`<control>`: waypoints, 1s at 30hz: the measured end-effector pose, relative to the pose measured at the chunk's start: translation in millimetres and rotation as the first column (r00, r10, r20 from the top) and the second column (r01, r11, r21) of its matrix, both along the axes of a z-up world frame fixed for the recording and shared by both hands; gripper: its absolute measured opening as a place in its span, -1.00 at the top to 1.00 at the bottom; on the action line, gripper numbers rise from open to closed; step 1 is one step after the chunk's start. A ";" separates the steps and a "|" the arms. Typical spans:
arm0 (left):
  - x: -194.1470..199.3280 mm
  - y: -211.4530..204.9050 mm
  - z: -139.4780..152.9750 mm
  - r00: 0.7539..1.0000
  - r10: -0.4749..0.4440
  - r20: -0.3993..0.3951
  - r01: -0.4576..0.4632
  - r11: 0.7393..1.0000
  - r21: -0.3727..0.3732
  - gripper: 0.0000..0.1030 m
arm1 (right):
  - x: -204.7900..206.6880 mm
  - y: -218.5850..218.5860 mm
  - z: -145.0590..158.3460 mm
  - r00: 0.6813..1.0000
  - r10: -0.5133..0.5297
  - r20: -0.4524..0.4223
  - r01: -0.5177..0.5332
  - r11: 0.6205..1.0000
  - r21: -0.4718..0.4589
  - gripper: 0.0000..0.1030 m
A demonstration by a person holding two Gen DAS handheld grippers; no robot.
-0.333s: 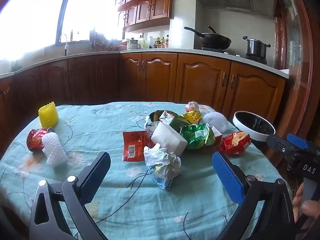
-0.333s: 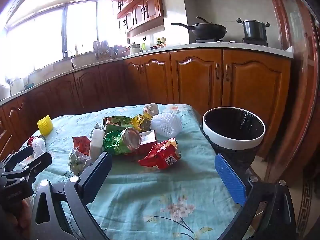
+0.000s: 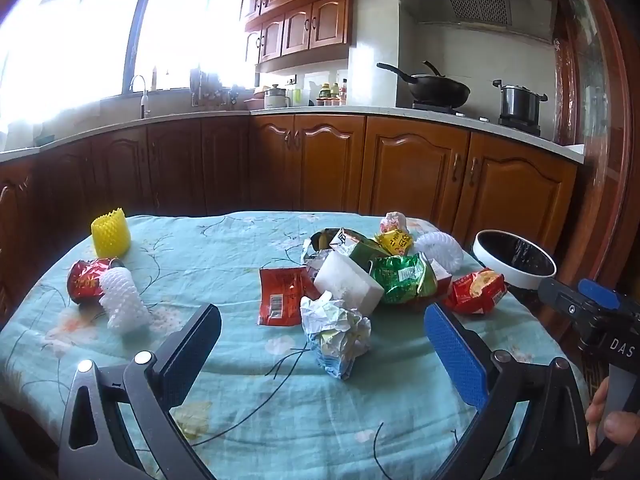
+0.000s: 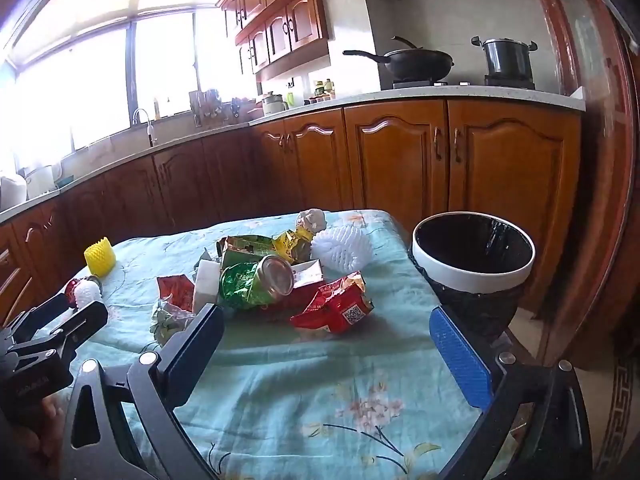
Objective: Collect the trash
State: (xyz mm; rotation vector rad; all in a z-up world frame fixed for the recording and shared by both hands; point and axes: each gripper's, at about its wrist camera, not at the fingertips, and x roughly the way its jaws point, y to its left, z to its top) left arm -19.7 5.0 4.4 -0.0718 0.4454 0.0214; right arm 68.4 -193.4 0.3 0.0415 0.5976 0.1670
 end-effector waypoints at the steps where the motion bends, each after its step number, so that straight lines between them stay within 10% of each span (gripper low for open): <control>1: -0.7 -0.7 0.4 1.000 0.001 0.001 -0.001 1.000 0.003 -0.98 | -0.1 -0.6 0.6 1.000 0.000 0.000 0.000 1.000 0.004 -1.00; 30: -1.6 0.0 3.7 1.000 0.004 0.007 -0.004 1.000 0.003 -0.98 | -7.9 3.7 7.6 0.999 0.020 0.026 -0.020 1.000 0.006 -1.00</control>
